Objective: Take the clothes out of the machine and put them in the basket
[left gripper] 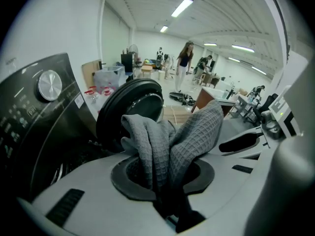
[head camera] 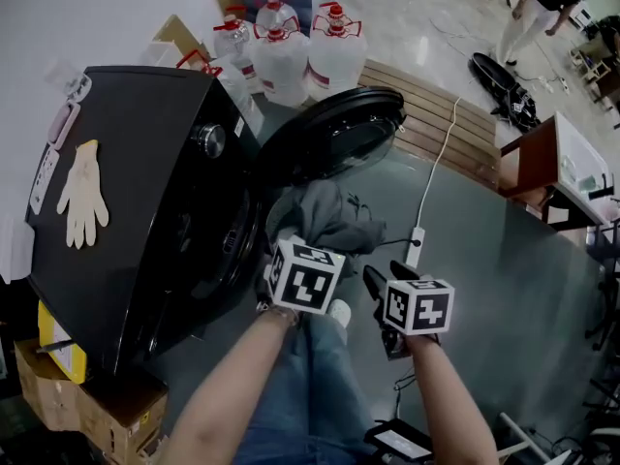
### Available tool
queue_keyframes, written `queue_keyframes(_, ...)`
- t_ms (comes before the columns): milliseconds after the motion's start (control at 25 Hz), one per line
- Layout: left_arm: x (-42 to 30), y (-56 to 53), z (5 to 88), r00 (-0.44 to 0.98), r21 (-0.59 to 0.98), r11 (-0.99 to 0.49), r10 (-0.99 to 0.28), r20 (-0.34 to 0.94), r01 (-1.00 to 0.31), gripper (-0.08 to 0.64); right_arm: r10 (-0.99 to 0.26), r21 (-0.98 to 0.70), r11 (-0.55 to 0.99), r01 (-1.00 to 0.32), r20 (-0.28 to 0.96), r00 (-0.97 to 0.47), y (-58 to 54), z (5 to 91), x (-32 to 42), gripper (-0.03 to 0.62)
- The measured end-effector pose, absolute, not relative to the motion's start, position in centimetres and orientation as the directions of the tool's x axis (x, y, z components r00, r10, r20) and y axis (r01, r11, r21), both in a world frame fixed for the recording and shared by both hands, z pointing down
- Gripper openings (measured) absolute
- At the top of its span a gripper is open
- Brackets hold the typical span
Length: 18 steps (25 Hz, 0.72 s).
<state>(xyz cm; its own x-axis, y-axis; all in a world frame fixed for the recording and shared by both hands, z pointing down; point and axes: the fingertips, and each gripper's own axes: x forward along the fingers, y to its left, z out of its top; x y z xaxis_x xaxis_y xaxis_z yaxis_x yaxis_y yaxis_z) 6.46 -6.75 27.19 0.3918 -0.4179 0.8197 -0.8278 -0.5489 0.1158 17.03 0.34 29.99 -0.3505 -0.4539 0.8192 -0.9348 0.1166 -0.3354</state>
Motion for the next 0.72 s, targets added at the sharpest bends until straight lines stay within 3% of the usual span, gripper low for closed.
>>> queue_keyframes(720, 4.7, -8.8, 44.7, 0.381, 0.127, -0.57, -0.352, 0.855, -0.812, 0.091, -0.427, -0.346, 0.123, -0.93, 0.828, -0.364, -1.9, 43.7, 15.9, 0.206)
